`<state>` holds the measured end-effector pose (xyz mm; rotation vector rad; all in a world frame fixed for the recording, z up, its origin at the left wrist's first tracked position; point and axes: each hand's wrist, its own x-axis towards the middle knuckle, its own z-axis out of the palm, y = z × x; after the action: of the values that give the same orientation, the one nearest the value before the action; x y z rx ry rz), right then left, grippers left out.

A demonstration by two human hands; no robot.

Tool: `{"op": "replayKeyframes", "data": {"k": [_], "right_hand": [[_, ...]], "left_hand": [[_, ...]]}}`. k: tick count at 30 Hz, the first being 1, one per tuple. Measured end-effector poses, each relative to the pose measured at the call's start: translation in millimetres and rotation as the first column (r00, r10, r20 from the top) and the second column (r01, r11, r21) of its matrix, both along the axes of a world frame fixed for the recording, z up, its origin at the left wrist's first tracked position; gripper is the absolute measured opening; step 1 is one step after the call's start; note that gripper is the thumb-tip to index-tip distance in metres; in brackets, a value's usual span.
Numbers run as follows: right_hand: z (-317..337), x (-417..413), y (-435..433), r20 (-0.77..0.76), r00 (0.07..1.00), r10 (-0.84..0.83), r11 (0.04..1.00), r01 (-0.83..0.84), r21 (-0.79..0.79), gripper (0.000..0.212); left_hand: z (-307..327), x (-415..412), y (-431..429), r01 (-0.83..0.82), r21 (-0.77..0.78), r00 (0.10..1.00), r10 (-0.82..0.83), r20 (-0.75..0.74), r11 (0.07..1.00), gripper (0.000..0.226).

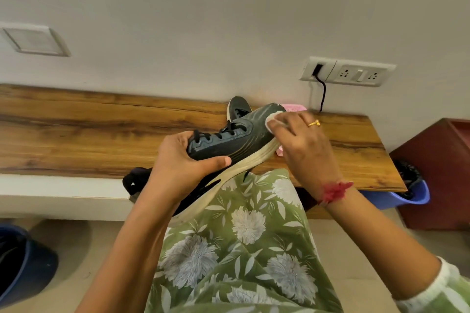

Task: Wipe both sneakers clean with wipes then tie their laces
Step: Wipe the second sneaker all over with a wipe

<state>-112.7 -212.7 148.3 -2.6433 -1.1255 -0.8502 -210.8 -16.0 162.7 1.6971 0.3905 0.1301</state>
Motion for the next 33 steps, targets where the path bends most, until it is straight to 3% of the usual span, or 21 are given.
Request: {"op": "replayKeyframes", "data": {"k": [5, 10, 14, 16, 19, 22, 27, 30, 33], "right_hand": [[12, -5, 3, -0.024, 1.0, 0.011, 0.976, -0.005, 0.218, 0.025], [-9, -8, 7, -0.087, 0.996, 0.009, 0.998, -0.003, 0.067, 0.029], [0, 9, 0, -0.037, 0.994, -0.099, 0.995, 0.099, 0.003, 0.027], [12, 11, 3, -0.009, 0.99, -0.137, 0.986, 0.138, 0.096, 0.027], [13, -4, 15, 0.006, 1.0, -0.024, 0.973, 0.022, 0.229, 0.026], [-6, -21, 21, -0.021, 0.998, 0.067, 0.992, -0.065, 0.109, 0.029], [-11, 13, 1, -0.02, 0.999, -0.042, 0.997, 0.041, -0.064, 0.027], [4, 15, -1, -0.035, 0.996, -0.081, 0.989, 0.085, 0.121, 0.027], [4, -9, 13, -0.018, 0.997, 0.073, 0.974, -0.067, 0.214, 0.027]], "left_hand": [[-3, 3, 0, -0.018, 0.022, 1.0, 0.019, -0.012, 1.0, 0.031], [-6, 5, -2, -0.04, 0.146, 0.999, 0.039, 0.01, 0.988, 0.033], [-8, 6, -2, -0.05, 0.101, 0.999, 0.051, -0.009, 0.994, 0.033], [-8, 7, -1, -0.048, 0.108, 0.999, 0.049, -0.01, 0.993, 0.033], [-7, 7, 0, -0.076, 0.075, 0.997, 0.076, 0.005, 0.994, 0.029], [-5, 7, 0, -0.055, 0.091, 0.998, 0.054, 0.016, 0.994, 0.031], [-10, 7, -1, -0.046, 0.134, 0.999, 0.047, -0.004, 0.99, 0.036], [-12, 8, -3, -0.044, 0.081, 0.999, 0.046, -0.019, 0.996, 0.036], [-12, 11, -5, -0.067, 0.022, 0.998, 0.067, 0.001, 0.997, 0.031]]}}
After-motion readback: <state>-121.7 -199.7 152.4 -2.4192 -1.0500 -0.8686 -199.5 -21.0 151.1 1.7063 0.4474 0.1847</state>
